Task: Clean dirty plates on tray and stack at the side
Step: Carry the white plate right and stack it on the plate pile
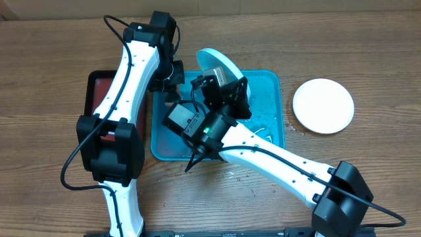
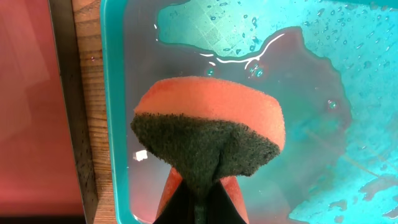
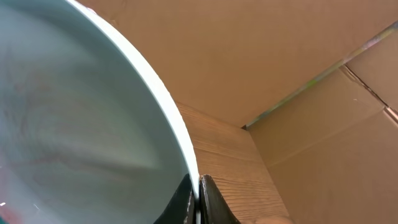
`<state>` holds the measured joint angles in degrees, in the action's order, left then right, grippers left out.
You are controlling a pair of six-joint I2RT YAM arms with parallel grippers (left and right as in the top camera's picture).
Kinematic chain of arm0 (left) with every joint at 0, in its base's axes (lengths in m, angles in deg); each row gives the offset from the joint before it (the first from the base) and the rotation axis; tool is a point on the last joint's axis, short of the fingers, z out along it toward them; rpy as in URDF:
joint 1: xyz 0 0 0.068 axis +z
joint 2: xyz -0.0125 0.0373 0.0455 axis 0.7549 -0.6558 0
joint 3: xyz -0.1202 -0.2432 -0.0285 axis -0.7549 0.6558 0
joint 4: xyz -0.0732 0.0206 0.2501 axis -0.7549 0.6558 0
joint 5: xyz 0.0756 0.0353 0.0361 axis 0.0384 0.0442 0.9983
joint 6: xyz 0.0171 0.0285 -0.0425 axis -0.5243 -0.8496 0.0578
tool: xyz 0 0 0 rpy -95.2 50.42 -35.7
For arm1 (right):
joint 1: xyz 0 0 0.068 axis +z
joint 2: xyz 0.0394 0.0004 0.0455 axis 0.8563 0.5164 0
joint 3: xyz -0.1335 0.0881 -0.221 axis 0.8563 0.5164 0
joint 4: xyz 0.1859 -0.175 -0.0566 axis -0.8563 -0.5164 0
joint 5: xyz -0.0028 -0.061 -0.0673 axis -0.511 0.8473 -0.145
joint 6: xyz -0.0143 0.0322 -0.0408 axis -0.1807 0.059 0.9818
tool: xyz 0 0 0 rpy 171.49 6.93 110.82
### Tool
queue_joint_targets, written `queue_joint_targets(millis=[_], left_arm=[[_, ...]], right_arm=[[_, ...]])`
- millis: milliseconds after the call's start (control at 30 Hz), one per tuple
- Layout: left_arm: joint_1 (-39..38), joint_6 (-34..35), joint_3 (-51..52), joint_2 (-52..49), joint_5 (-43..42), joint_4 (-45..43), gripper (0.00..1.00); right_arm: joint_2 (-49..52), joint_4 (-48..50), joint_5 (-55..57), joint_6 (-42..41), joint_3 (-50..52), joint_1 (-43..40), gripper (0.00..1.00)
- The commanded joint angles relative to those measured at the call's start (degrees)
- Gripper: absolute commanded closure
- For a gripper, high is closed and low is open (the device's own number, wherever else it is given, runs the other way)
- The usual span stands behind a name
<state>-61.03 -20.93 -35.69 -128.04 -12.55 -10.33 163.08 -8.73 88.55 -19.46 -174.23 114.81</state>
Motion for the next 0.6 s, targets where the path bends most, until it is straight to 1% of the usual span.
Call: queue_joint_targets(millis=[0,100,200,433,567], left_arm=[[-0.4,-1.3,0.1,0.3,-0.6,-0.2,0.96],[-0.4,-1.3,0.1,0.3,-0.6,-0.2,0.96],[-0.4,-1.3,0.1,0.3,-0.6,-0.2,0.96],[-0.4,-1.3,0.1,0.3,-0.6,-0.2,0.96],[-0.4,-1.3,0.1,0.3,-0.6,-0.2,0.96]], right_arm=[[-1.7,0.3,2.0,-0.8,-1.4,-0.1,0.96],[-1.7,0.2,-2.0,-3.5,-1.4,-0.4,0.96],[-1.7,0.3,-9.6,-3.6,-1.3,-1.6,0.96],[-1.7,0.0,-33.4,-3.5,-1.2,-8.6,0.96],[-1.7,0.6,-50.3,-3.4,-1.2,-14.9,0.96]])
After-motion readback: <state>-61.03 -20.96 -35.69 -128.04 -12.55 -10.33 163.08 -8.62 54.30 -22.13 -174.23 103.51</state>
